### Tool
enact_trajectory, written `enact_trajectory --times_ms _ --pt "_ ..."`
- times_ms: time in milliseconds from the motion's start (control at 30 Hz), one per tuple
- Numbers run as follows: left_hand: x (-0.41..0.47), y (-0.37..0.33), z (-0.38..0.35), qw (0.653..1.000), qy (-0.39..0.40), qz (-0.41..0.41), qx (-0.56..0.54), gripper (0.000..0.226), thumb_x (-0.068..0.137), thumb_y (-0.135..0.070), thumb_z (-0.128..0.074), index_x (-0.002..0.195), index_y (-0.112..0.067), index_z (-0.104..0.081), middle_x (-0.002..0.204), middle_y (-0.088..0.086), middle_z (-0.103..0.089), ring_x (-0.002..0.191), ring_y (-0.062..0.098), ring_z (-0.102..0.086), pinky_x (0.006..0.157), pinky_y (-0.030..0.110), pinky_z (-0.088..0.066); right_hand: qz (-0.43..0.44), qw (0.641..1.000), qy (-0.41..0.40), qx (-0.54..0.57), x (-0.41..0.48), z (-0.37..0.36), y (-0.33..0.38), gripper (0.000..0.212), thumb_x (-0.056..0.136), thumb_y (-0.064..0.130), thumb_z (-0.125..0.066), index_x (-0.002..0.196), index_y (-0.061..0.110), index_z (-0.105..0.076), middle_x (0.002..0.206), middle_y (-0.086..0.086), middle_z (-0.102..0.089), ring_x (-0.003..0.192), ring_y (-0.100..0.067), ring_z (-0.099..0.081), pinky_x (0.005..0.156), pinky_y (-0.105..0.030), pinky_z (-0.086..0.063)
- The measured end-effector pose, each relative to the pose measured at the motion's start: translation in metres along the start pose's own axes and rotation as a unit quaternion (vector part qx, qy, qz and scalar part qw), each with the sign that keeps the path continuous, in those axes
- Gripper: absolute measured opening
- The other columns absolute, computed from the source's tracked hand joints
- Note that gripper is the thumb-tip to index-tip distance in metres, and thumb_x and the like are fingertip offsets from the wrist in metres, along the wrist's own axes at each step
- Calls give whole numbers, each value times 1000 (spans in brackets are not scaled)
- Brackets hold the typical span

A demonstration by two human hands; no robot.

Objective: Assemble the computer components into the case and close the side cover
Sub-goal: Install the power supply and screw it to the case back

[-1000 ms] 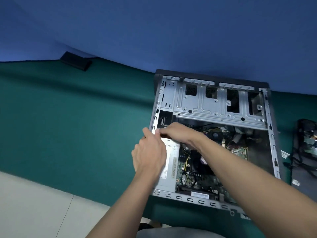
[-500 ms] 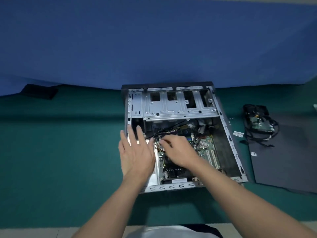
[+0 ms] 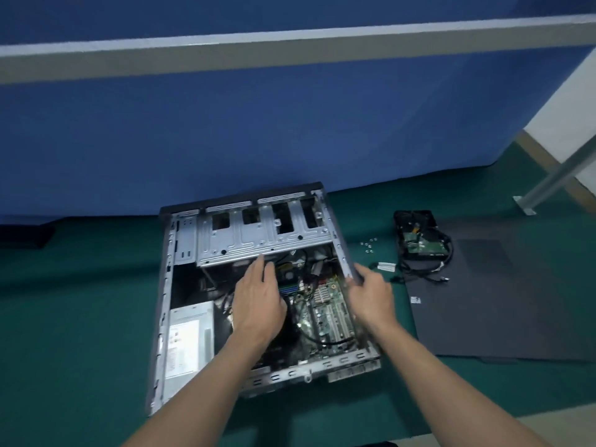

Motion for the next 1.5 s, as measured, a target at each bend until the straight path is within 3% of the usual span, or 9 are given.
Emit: enact_trajectory --times_ms 100,233,333,633,933,1233,1367,1400,1500 --pt "26 -65 -4 997 -13 -54 -44 55 98 -20 -43 149 -7 -28 160 10 -20 147 21 -19 119 32 -15 -9 995 71 71 15 5 -13 36 92 19 -60 128 23 -61 95 12 -68 73 -5 -63 59 -12 -47" --pt "59 -124 -21 995 5 -61 -83 55 104 -35 -29 152 -8 -22 162 6 -15 149 19 -11 119 33 -12 -60 965 184 178 34 7 -45 17 93 16 -58 99 24 -72 103 0 -72 87 -12 -66 73 -25 -54" --pt "78 -137 -38 997 38 -31 -66 62 104 -38 -27 154 -6 -8 163 8 -1 150 22 -1 121 34 -6 -92 980 107 142 61 30 -79 17 91 11 -57 82 21 -68 91 -8 -73 80 -20 -66 74 -38 -55" --pt "114 -151 -39 998 -38 45 -12 58 93 -23 -42 143 2 -26 159 21 -14 149 28 -4 116 39 -15 12 994 82 -65 143 14 -83 26 93 9 -47 109 9 -68 108 -11 -69 112 -30 -56 97 -33 -45" --pt "120 -163 -37 994 -91 -17 50 56 81 -16 -51 134 -1 -46 156 17 -28 147 26 -21 111 36 -17 106 954 90 -264 192 -20 -52 19 90 -1 -47 100 1 -63 105 -19 -58 96 -38 -58 78 -40 -48" --pt "119 -166 -34 994 -99 -33 11 38 80 -11 -60 117 -3 -59 146 15 -46 140 26 -38 107 36 -21 126 943 83 -296 200 -25 -52 13 88 -2 -50 98 2 -58 100 -17 -58 92 -38 -58 69 -38 -44" --pt "118 -167 -33 993 -110 -49 17 25 85 -13 -63 108 -6 -66 129 11 -62 125 25 -53 106 38 -25 3 998 57 25 204 -7 -58 9 87 12 -66 96 9 -66 86 -8 -71 79 -26 -67 71 -34 -54" --pt "118 -168 -32 992 -114 -56 19 20 87 -15 -64 105 -8 -68 121 8 -66 118 23 -58 106 38 -25 -77 973 87 200 199 -10 -64 7 85 8 -69 91 9 -67 78 -4 -71 70 -20 -67 63 -30 -54" --pt "116 -169 -30 989 -128 -71 17 14 92 -24 -62 97 -15 -71 95 -2 -72 93 20 -66 105 41 -25 -213 788 221 534 165 -32 -58 12 79 1 -69 88 7 -65 68 -2 -67 59 -10 -60 49 -18 -45"
Point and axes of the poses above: each hand's wrist, its own x-axis towards the middle knuckle, its own z-axis out of the back of the hand, y = z × x, the point moved 10 cm from there along x, towards the middle knuckle
